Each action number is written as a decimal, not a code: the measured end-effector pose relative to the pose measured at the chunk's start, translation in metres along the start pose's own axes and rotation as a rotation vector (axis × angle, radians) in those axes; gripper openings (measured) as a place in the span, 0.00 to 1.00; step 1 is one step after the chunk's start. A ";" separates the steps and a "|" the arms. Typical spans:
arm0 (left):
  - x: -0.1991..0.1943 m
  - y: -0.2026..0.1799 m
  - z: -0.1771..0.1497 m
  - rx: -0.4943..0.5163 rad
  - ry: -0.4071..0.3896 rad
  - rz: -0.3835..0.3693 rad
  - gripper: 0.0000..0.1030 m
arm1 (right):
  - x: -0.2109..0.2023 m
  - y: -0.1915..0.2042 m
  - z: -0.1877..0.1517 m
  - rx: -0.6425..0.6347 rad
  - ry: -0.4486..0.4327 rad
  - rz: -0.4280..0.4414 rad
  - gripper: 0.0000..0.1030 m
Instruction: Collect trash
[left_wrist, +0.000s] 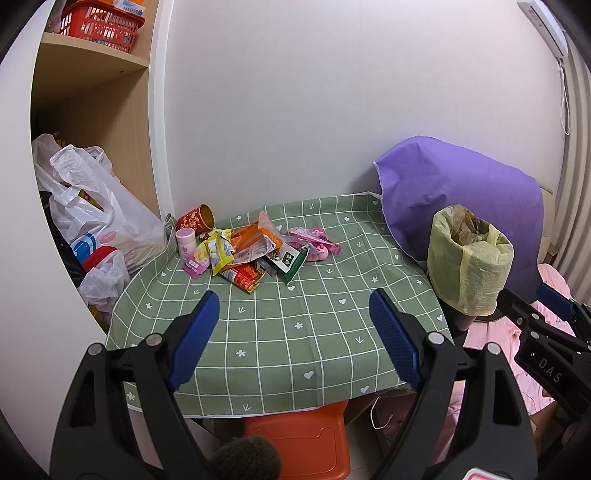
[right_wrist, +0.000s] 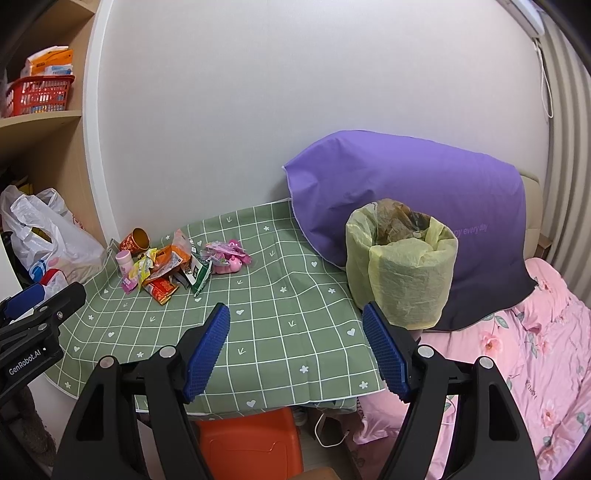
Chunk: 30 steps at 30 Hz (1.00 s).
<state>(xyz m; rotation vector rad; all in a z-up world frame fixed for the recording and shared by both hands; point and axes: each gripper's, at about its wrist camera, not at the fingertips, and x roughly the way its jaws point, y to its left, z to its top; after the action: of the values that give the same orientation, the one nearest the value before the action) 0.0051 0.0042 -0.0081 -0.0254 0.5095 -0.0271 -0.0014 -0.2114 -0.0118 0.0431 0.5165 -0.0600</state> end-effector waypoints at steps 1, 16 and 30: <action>0.001 0.001 0.000 0.000 0.001 0.000 0.77 | -0.001 0.000 0.000 -0.002 -0.002 0.000 0.69; 0.010 0.013 -0.001 -0.008 0.016 0.007 0.77 | 0.005 0.003 -0.002 -0.003 0.007 0.002 0.69; 0.047 0.040 0.013 -0.032 -0.024 0.090 0.77 | 0.054 0.014 0.023 -0.045 0.000 0.022 0.69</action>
<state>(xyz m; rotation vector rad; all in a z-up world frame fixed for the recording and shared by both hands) 0.0533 0.0427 -0.0215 -0.0337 0.4871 0.0692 0.0576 -0.2008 -0.0186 0.0051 0.5170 -0.0273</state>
